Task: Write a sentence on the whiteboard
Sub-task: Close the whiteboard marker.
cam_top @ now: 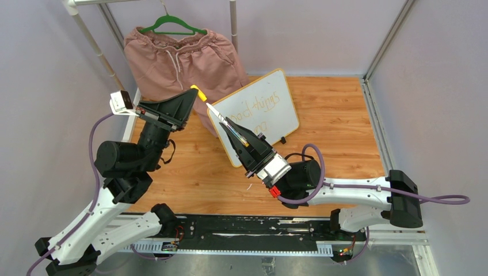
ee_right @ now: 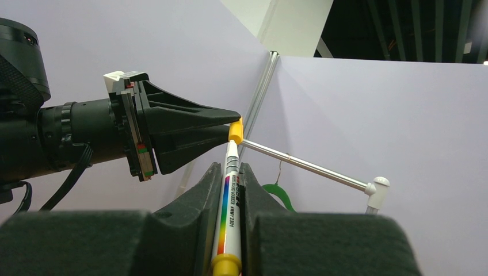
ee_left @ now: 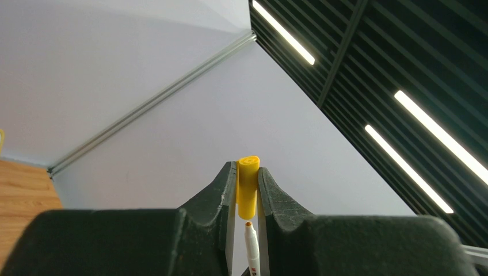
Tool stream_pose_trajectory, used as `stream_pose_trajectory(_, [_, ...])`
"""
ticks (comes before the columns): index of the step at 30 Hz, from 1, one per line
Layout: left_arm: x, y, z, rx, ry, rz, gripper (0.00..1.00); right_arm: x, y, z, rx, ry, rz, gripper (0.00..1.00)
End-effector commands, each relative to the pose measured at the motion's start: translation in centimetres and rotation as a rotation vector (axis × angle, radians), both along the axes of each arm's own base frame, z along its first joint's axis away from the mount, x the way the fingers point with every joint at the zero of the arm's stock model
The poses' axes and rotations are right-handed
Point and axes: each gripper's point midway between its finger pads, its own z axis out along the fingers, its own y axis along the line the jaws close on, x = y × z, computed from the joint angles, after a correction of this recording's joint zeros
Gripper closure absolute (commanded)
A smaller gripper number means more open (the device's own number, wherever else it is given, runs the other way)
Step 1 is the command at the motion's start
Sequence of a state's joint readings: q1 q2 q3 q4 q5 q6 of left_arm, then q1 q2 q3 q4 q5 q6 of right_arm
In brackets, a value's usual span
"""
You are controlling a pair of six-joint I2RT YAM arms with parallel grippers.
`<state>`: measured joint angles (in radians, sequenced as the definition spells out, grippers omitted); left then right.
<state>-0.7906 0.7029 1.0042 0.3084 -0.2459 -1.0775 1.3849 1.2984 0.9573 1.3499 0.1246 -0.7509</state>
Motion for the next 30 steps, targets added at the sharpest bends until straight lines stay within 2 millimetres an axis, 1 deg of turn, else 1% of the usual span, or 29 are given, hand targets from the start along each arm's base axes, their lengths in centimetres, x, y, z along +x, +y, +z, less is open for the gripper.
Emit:
stream_pose_trajectory(1, [-0.84, 0.44, 1.13, -0.026, -0.028, -0.013, 1.00, 0.05, -1.15, 1.67, 0.064, -0.004, 0.001, 1.00])
stream_pose_trajectory(15, [-1.09, -0.03, 0.83, -0.020, -0.028, -0.043, 1.00, 0.13, -1.20, 2.11, 0.077, -0.008, -0.006, 1.00])
stream_pose_trajectory(25, [-0.99, 0.23, 0.37, -0.020, -0.021, -0.030, 1.00, 0.06, -1.52, 2.28, 0.086, -0.013, -0.011, 1.00])
stream_pose_trajectory(30, [-1.14, 0.17, 0.44, -0.018, -0.026, -0.037, 1.00, 0.12, -1.48, 2.31, 0.086, -0.013, -0.014, 1.00])
